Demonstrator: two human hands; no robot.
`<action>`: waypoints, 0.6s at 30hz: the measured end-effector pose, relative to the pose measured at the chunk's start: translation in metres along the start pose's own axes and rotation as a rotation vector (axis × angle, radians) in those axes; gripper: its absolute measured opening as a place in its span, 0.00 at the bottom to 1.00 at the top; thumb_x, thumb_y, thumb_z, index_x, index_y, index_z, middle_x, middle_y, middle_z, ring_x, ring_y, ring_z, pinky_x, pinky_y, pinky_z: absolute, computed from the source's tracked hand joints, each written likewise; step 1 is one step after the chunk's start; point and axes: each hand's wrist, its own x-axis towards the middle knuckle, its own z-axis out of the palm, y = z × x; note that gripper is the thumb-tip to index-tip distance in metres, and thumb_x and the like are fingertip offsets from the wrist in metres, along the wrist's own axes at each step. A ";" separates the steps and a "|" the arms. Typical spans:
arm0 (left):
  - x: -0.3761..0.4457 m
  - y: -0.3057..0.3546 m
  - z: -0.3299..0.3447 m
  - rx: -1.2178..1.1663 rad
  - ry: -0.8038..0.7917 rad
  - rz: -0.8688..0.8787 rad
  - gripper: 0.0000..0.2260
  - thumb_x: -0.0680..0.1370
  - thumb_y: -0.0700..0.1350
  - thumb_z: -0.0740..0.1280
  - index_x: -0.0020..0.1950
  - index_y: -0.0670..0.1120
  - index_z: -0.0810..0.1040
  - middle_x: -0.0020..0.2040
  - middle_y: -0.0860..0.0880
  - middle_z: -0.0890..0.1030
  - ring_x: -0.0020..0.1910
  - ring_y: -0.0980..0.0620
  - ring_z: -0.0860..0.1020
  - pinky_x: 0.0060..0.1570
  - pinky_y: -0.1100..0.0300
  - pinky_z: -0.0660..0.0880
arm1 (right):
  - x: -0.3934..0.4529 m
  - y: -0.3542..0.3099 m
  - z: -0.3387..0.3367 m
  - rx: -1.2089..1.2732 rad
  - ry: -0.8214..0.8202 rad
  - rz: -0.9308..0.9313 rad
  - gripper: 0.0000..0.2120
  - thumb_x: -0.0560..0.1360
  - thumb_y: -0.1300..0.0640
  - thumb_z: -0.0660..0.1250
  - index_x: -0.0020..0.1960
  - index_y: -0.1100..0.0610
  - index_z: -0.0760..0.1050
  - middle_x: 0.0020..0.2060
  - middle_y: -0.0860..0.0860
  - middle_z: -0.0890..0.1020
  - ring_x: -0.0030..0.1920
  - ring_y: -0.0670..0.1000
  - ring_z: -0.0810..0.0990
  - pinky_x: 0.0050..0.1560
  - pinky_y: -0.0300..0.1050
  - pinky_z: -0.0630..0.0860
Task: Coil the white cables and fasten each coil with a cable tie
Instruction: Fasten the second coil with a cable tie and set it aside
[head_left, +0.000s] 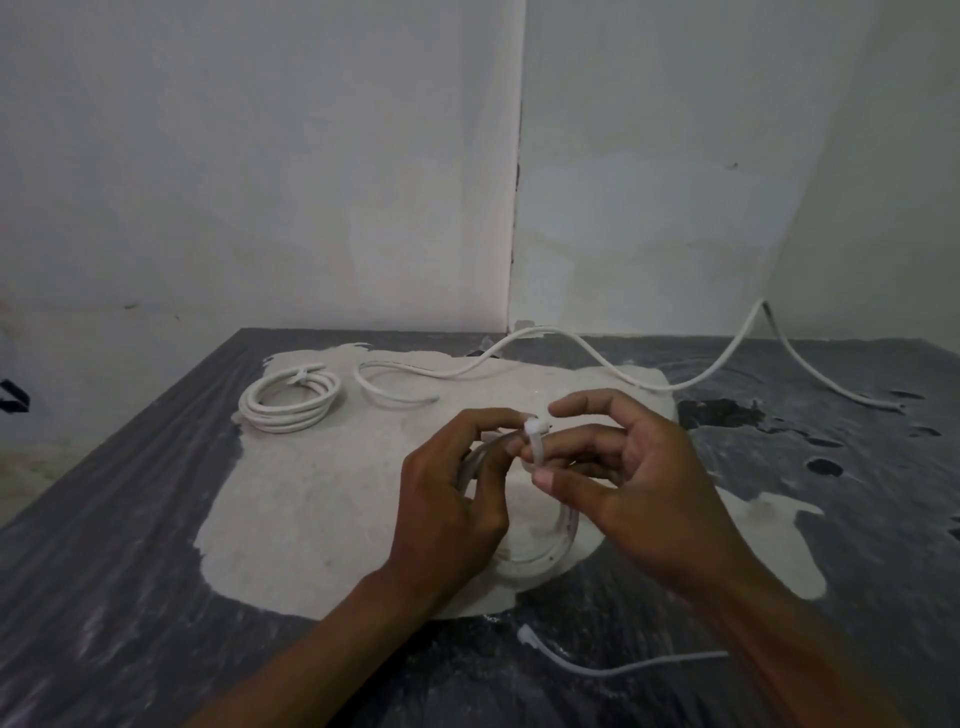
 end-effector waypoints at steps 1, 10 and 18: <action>0.000 0.000 0.000 0.004 0.003 0.007 0.09 0.76 0.38 0.67 0.54 0.48 0.78 0.49 0.58 0.81 0.50 0.64 0.78 0.49 0.75 0.72 | -0.001 0.000 0.001 -0.046 0.028 -0.015 0.18 0.68 0.66 0.76 0.51 0.50 0.76 0.41 0.47 0.87 0.45 0.46 0.85 0.55 0.50 0.80; -0.002 -0.004 0.004 0.014 -0.023 0.159 0.08 0.76 0.37 0.65 0.54 0.42 0.79 0.51 0.50 0.82 0.53 0.57 0.80 0.52 0.59 0.78 | -0.005 0.001 0.011 -0.116 0.249 -0.020 0.19 0.68 0.63 0.77 0.46 0.47 0.69 0.35 0.44 0.86 0.38 0.40 0.84 0.47 0.44 0.81; -0.006 -0.008 0.005 0.027 -0.008 0.198 0.10 0.75 0.31 0.66 0.52 0.41 0.80 0.49 0.50 0.82 0.51 0.54 0.80 0.48 0.55 0.80 | -0.003 -0.002 0.002 -0.003 0.130 0.008 0.15 0.67 0.64 0.76 0.48 0.50 0.77 0.36 0.47 0.86 0.40 0.46 0.86 0.49 0.52 0.81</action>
